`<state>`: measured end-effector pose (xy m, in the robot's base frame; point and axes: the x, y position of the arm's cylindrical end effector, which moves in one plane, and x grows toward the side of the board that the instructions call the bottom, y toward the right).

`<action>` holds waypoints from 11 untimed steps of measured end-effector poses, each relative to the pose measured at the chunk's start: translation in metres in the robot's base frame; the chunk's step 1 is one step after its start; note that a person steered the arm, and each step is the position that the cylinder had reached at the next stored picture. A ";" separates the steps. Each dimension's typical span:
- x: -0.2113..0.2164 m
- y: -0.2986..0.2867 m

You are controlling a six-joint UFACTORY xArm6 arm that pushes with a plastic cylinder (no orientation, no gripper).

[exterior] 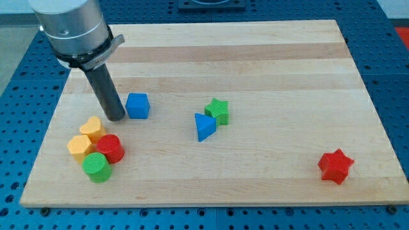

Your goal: Push the yellow blocks slightly towards the top

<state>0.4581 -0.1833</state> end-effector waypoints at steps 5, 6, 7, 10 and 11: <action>0.129 -0.121; 0.138 -0.121; 0.138 -0.097; 0.112 -0.040; 0.076 -0.036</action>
